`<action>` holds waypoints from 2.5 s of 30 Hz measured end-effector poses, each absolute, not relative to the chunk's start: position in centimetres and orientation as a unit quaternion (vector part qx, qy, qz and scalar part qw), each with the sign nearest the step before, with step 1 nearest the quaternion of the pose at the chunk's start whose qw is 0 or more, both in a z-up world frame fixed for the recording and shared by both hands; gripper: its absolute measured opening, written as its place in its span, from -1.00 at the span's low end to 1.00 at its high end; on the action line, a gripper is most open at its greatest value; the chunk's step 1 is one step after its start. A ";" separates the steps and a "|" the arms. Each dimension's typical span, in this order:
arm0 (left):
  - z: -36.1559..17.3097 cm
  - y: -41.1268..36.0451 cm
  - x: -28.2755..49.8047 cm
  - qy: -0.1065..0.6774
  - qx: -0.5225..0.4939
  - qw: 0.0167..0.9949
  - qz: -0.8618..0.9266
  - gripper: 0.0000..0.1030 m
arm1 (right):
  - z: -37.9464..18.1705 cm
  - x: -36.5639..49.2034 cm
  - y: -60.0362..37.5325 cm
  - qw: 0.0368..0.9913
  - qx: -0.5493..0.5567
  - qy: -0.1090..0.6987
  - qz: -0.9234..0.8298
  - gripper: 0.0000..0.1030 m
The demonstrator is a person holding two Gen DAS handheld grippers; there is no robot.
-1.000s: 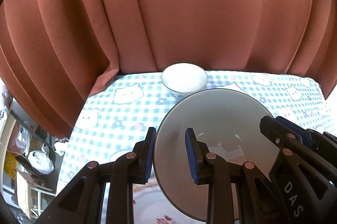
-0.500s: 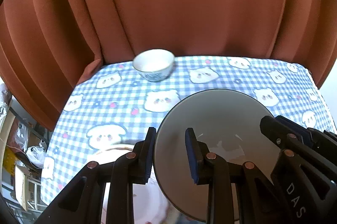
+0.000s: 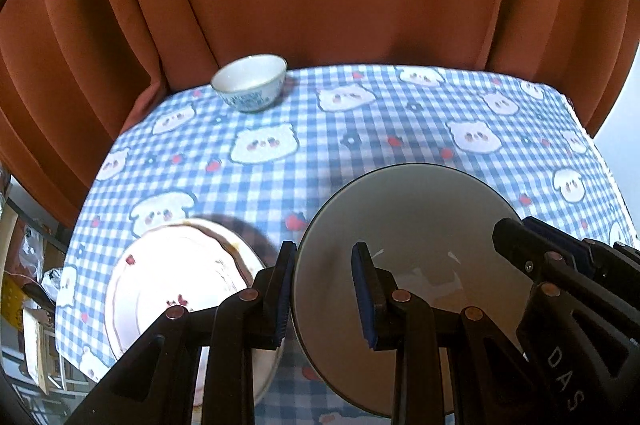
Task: Organize plates and bowls
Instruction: 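Carry the held white bowl over the plate stack with both tools, then lower the white bowl onto the plate stack and open both tools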
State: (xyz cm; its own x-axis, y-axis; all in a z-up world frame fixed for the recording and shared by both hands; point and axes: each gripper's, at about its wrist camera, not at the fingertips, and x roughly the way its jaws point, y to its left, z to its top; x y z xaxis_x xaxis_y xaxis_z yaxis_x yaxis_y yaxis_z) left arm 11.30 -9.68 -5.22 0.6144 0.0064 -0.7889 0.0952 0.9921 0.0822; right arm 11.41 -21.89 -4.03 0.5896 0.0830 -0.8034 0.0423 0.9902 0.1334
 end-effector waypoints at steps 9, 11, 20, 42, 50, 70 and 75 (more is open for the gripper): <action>-7.3 -10.1 11.0 0.464 0.059 0.883 -0.027 -0.48 | -6.4 11.0 -22.6 0.873 0.076 0.481 0.009 -0.66; -7.7 -10.0 11.0 0.469 0.060 0.880 -0.028 -0.48 | -6.9 11.0 -22.6 0.871 0.075 0.486 0.009 -0.66; -9.6 -9.7 11.4 0.491 0.059 0.869 -0.020 -0.48 | -8.8 11.5 -22.2 0.858 0.070 0.509 0.014 -0.66; -10.4 -9.4 10.6 0.490 0.058 0.869 -0.033 -0.05 | -9.8 11.0 -21.2 0.866 0.050 0.497 0.019 -0.35; -8.3 -8.0 8.9 0.460 0.070 0.885 -0.031 0.49 | -8.3 8.8 -20.9 0.880 0.063 0.471 0.007 0.44; -4.3 1.3 10.8 0.427 0.054 0.899 -0.081 0.52 | -3.6 8.7 -11.6 0.902 0.069 0.427 -0.009 0.50; -4.6 2.8 11.9 0.433 0.061 0.894 -0.093 0.51 | -3.9 9.7 -9.6 0.895 0.075 0.440 -0.018 0.50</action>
State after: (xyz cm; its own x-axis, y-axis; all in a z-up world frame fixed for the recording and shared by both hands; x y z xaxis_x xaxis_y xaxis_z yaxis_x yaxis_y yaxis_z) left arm 11.89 2.76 -4.60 0.6072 -0.1134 -0.7864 0.2184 0.9755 0.0279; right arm 9.69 -9.55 -3.88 0.6125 0.0338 -0.7897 0.0986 0.9880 0.1187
